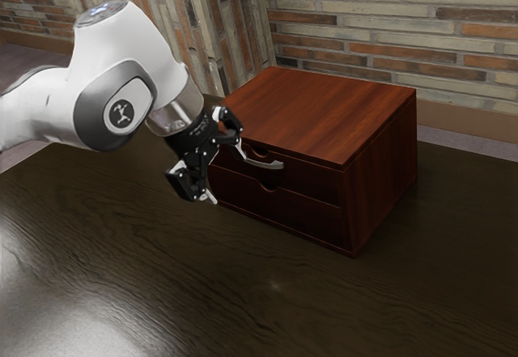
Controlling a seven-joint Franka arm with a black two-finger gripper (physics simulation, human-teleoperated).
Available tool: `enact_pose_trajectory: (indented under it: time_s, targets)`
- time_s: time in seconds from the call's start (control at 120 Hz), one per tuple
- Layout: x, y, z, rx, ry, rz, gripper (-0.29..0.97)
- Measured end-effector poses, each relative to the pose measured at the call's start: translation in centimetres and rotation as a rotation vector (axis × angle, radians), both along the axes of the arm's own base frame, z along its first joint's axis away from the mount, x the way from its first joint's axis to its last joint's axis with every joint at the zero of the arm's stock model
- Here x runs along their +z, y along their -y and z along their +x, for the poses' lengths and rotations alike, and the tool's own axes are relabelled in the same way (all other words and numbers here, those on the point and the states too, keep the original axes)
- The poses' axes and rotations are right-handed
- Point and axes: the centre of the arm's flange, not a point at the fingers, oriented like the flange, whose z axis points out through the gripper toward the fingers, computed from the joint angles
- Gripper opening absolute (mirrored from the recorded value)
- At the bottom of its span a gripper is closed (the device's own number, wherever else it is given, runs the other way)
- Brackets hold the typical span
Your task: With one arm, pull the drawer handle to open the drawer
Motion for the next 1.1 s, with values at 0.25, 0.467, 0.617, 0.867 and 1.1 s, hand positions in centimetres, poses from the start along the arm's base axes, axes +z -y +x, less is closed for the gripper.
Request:
enact_pose_trajectory:
  time_s: [0.25,0.467,0.617,0.867,1.1]
  targets:
    - [-1.3,-0.2,1.8,0.011,0.006,-0.003,0.68]
    - [-1.9,-0.4,2.8,0.014,0.017,-0.002,0.68]
    - [-2.5,-0.6,3.7,0.015,0.015,-0.003,0.68]
    - [-2.6,-1.0,5.4,0.013,0.035,-0.002,0.68]
    - [-2.7,-1.1,5.4,0.014,0.036,-0.004,0.47]
